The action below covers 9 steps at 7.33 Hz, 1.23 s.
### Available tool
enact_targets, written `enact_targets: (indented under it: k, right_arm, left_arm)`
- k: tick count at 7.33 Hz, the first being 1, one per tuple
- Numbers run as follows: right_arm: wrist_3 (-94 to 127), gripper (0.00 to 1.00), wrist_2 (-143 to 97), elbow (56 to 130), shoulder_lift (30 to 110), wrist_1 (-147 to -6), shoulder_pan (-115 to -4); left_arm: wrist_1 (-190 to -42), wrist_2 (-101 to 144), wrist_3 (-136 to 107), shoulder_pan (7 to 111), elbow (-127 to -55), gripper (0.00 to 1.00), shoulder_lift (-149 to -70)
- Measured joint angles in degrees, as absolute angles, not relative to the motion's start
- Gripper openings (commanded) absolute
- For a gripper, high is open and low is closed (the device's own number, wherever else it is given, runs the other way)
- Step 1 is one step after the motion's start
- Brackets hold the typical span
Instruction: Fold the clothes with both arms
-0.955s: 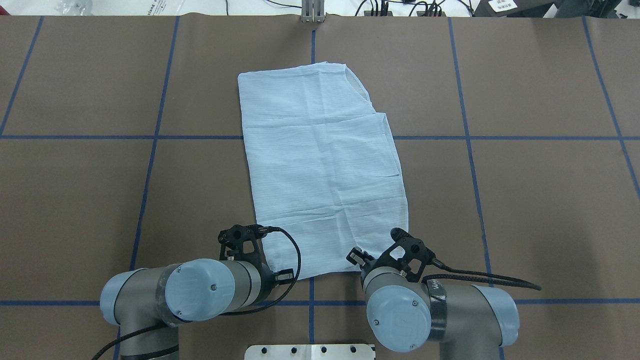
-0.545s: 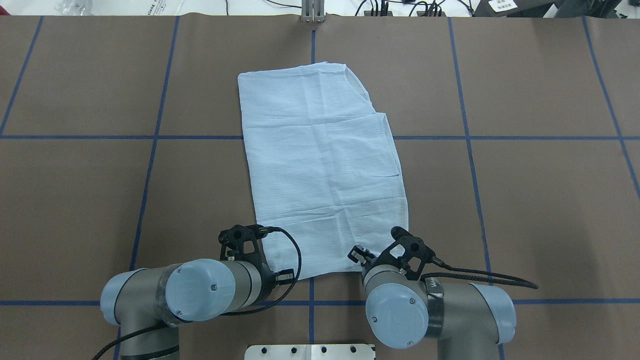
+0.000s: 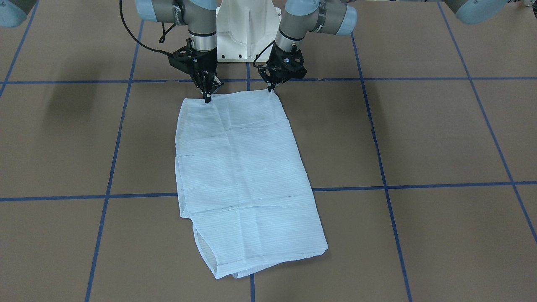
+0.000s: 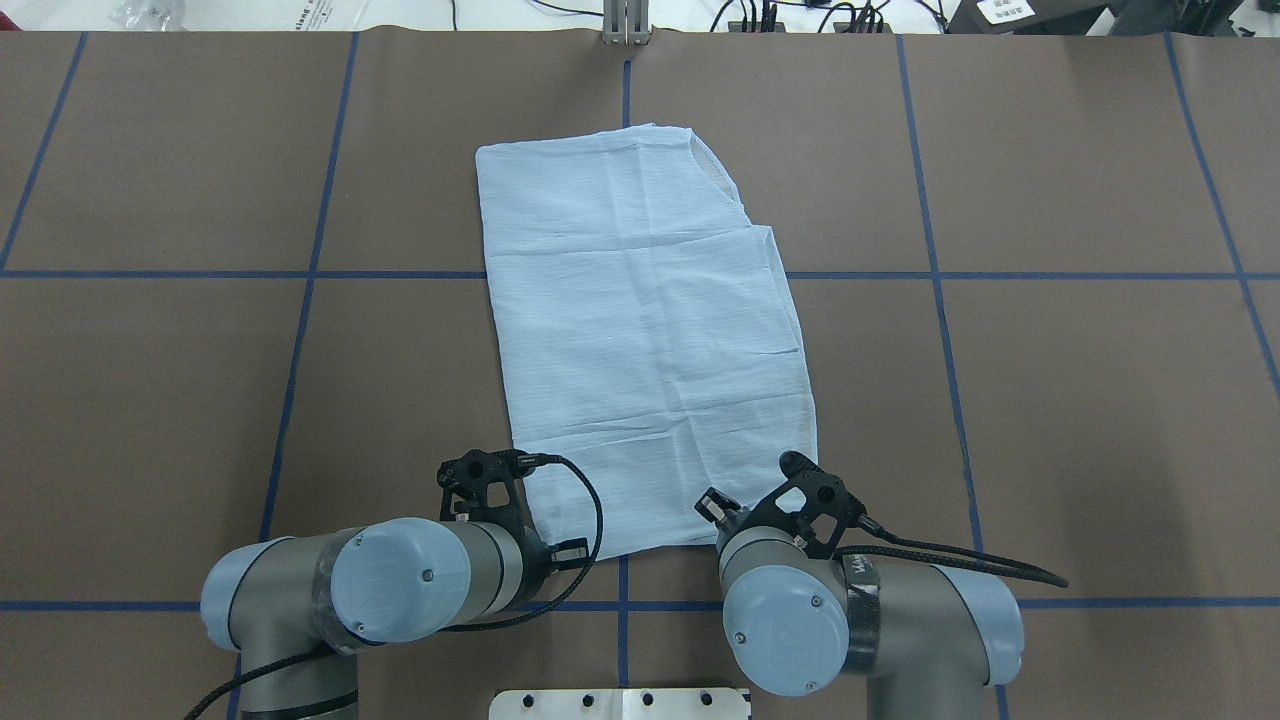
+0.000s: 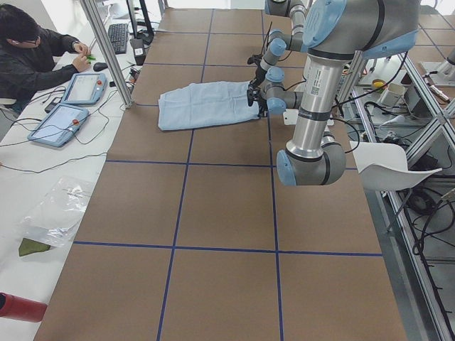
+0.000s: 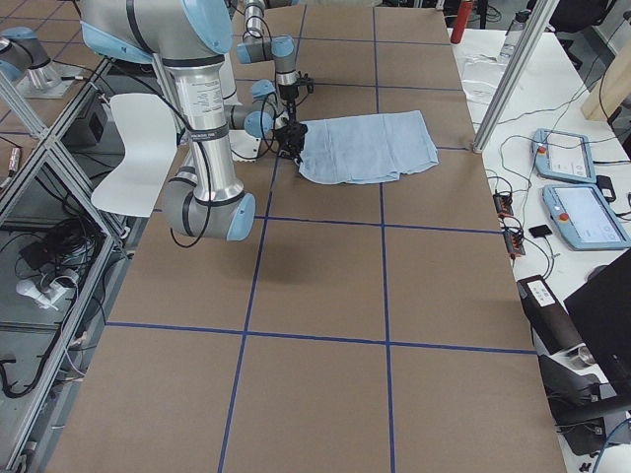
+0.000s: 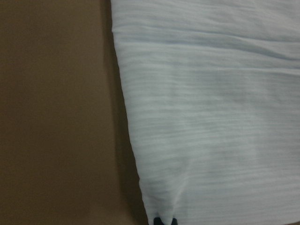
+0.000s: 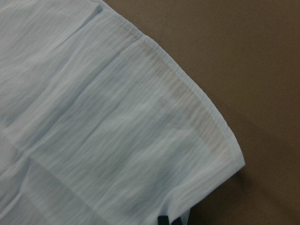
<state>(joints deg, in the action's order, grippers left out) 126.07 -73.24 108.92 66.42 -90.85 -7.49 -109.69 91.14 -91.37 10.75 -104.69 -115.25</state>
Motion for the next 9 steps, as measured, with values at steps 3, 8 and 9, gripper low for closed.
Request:
enact_targets:
  k: [3,8,9]
  right_arm:
    - [125.98,0.00,-73.46,117.73,65.88,-98.14,-7.77]
    - [126.16,0.00,-73.64,137.09,57.96,-124.16,-1.12]
    - [125.55,0.00,-73.42,136.57,56.80,-125.48,-1.41]
  left_arm:
    - [-109.18,91.63,-90.95,11.16,-111.79,0.00,-114.22]
    - [-89.01,97.99,-90.77,11.97,-138.26,0.00,-111.70]
    - [-86.02,98.48,-90.47,12.79,-138.30,0.00,-112.92]
